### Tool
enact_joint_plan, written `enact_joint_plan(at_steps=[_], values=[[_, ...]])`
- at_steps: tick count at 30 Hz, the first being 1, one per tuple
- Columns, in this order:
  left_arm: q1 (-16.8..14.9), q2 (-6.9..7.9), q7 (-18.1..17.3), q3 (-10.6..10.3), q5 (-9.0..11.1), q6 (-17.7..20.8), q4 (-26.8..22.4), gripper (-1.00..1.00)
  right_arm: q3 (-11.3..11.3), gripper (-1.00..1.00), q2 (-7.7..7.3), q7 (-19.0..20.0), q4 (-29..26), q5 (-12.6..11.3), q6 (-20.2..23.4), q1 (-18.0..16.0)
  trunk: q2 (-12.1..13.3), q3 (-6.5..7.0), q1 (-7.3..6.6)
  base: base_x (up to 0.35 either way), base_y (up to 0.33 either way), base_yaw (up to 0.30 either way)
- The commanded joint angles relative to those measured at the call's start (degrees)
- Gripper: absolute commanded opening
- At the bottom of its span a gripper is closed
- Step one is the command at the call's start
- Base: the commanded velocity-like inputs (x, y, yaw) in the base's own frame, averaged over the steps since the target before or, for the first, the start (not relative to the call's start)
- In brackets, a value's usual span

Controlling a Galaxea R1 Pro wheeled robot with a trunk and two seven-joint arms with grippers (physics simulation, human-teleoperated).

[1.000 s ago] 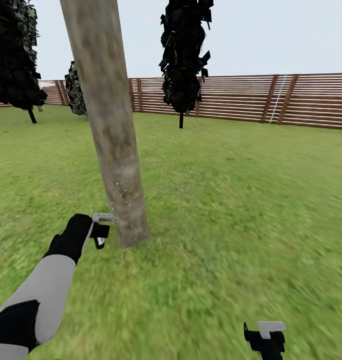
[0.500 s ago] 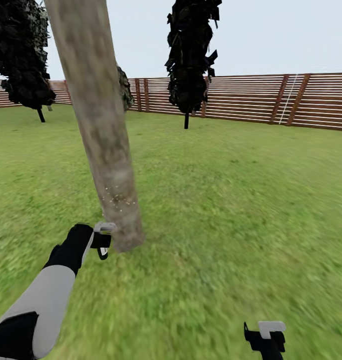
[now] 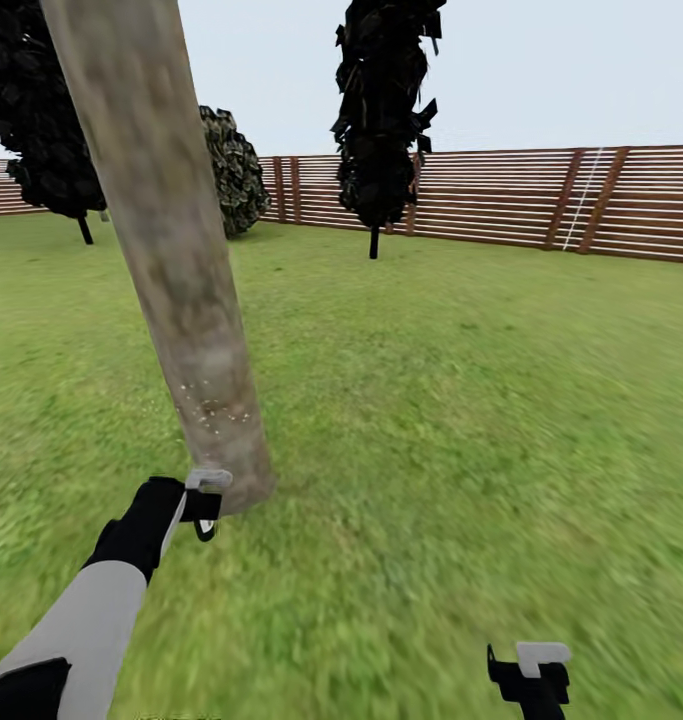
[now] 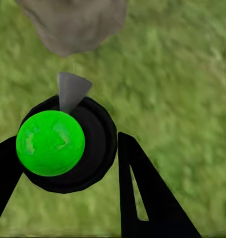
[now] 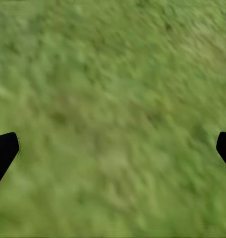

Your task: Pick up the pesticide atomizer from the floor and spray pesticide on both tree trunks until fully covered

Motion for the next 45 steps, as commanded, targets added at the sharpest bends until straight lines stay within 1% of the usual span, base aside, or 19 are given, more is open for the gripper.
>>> enact_joint_plan(at_steps=[1,3,7,11,12,14,15,16,17,18,21,25,26,29,31,32,37,40,45], values=[[0.54,0.77,-0.52,0.70,-0.41,0.06,-0.10,-1.00,-0.42,1.00,0.02,-0.20,0.06,0.61,-0.16,-0.05,-0.02,-0.05,-0.01,0.017,-0.021,0.240],[1.18,2.39,-0.52,1.47,-0.46,-0.04,-0.06,-1.00,-0.42,1.00,0.04,-0.20,0.06,0.61,-0.16,-0.03,-0.02,-0.05,-0.01,0.007,-0.008,0.263],[2.74,3.42,-0.44,2.62,-0.47,-0.15,-0.14,-1.00,-0.42,1.00,0.04,-0.21,0.06,0.64,-0.16,-0.02,-0.02,-0.05,-0.01,0.002,-0.002,0.274],[2.96,2.89,-0.43,2.56,-0.41,-0.23,-0.13,-1.00,-0.42,1.00,0.04,-0.20,0.06,0.64,-0.16,-0.03,-0.02,-0.05,-0.01,0.016,-0.039,0.181],[2.98,2.50,-0.43,2.52,-0.22,-0.45,-0.09,-1.00,-0.42,1.00,0.04,-0.20,0.06,0.66,-0.16,-0.04,-0.02,-0.05,-0.01,0.076,-0.198,0.038],[2.99,1.54,-0.26,2.54,-0.22,-3.31,-0.06,-1.00,-0.42,1.00,0.00,-0.19,0.06,0.67,-0.16,-0.03,-0.02,-0.05,-0.01,0.103,-0.231,0.016],[3.00,0.82,0.34,2.60,-0.27,-5.68,0.01,-1.00,-0.42,1.00,-0.02,-0.19,0.06,0.67,-0.16,-0.02,-0.02,-0.05,-0.01,0.138,-0.243,0.006],[3.00,0.49,1.10,2.65,-0.25,-6.88,0.16,-1.00,-0.42,1.00,-0.03,-0.19,0.06,0.68,-0.16,-0.02,-0.02,-0.05,-0.01,0.151,-0.244,0.004],[3.00,0.05,3.72,2.72,-0.17,-8.61,1.97,-1.00,-0.42,1.00,-0.04,-0.19,0.06,0.69,-0.16,-0.03,-0.02,-0.05,-0.01,0.167,-0.244,0.001],[3.00,-0.05,5.16,2.81,-0.14,-9.03,3.16,-1.00,-0.42,1.00,-0.04,-0.19,0.06,0.70,-0.16,-0.01,-0.02,-0.05,-0.01,0.171,-0.245,0.001],[3.00,0.09,6.95,3.01,0.11,-9.39,4.49,-1.00,-0.42,1.00,-0.13,-0.24,0.06,0.65,-0.16,0.06,-0.02,-0.05,-0.01,0.178,-0.243,0.000],[3.08,0.65,7.10,3.12,-0.02,-9.39,5.07,-1.00,-0.42,1.00,-0.05,-0.28,0.06,0.61,-0.16,0.07,-0.02,-0.05,-0.01,0.199,-0.231,0.000],[3.08,0.68,7.09,3.49,-0.03,-9.39,5.10,-1.00,-0.42,1.00,-0.05,-0.28,0.06,0.61,-0.16,0.07,-0.02,-0.05,-0.01,0.203,-0.229,0.016],[3.11,0.72,7.12,6.78,-0.16,-9.58,5.21,-1.00,-0.42,1.00,-0.05,-0.31,0.01,0.61,-0.16,0.07,-0.02,-0.05,-0.01,0.193,-0.229,0.143],[3.47,0.72,7.13,7.55,-0.22,-9.63,5.22,-1.00,-0.42,1.00,-0.05,-0.35,-0.02,0.61,-0.16,0.07,-0.02,-0.05,-0.01,0.181,-0.229,0.243],[4.02,0.61,10.18,7.83,-0.13,-9.74,5.23,-1.00,-0.42,1.00,-0.05,-0.36,0.02,0.61,-0.16,0.07,-0.02,-0.05,-0.01,0.177,-0.229,0.275],[4.05,-0.15,11.45,7.53,0.12,-9.80,6.40,-1.00,-0.42,1.00,-0.05,-0.33,0.06,0.61,-0.16,0.07,-0.02,-0.05,-0.01,0.138,-0.241,0.276],[4.05,-0.22,11.51,7.48,0.14,-10.15,6.80,-1.00,-0.42,1.00,-0.05,-0.31,0.06,0.61,-0.16,0.07,-0.02,-0.05,-0.01,0.022,-0.271,0.256],[4.05,-0.42,11.52,7.45,0.14,-10.69,6.95,-1.00,-0.42,1.00,-0.05,-0.32,0.06,0.61,-0.16,0.07,-0.02,-0.05,-0.01,0.002,-0.275,0.034]])
